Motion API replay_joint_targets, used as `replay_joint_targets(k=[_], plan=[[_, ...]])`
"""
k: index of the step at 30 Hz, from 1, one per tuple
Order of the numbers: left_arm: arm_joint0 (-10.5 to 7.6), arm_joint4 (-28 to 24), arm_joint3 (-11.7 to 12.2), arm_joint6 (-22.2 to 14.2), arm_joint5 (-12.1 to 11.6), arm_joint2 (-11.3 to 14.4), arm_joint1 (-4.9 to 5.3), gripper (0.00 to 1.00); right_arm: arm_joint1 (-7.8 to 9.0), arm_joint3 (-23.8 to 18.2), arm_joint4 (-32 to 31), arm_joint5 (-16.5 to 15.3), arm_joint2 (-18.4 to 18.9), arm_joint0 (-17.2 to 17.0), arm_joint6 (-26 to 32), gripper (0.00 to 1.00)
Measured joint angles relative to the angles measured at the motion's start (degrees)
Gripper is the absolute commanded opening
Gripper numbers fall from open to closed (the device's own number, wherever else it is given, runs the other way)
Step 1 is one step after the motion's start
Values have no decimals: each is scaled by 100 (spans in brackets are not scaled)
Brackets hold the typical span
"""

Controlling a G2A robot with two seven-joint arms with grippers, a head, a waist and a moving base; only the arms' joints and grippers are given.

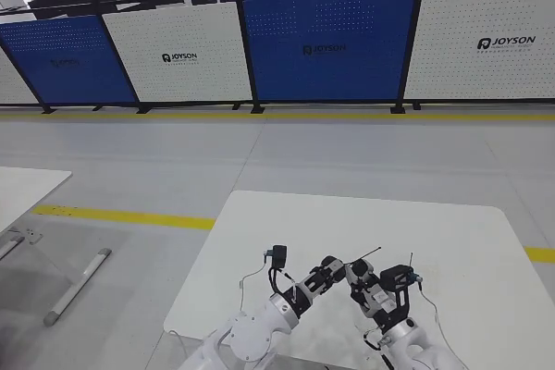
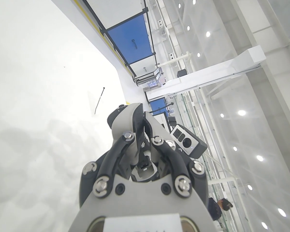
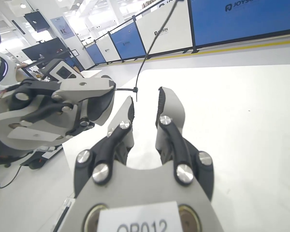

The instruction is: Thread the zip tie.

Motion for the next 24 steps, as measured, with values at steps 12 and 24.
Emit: replay_joint_targets(k=[12, 24], plan=[[0, 33, -11, -32, 16, -3, -3, 0, -9, 82, 4, -3, -59, 110, 85, 16], [-33, 66, 47, -13, 36, 31, -18, 0, -7, 102, 19, -58, -65, 114, 23, 13]])
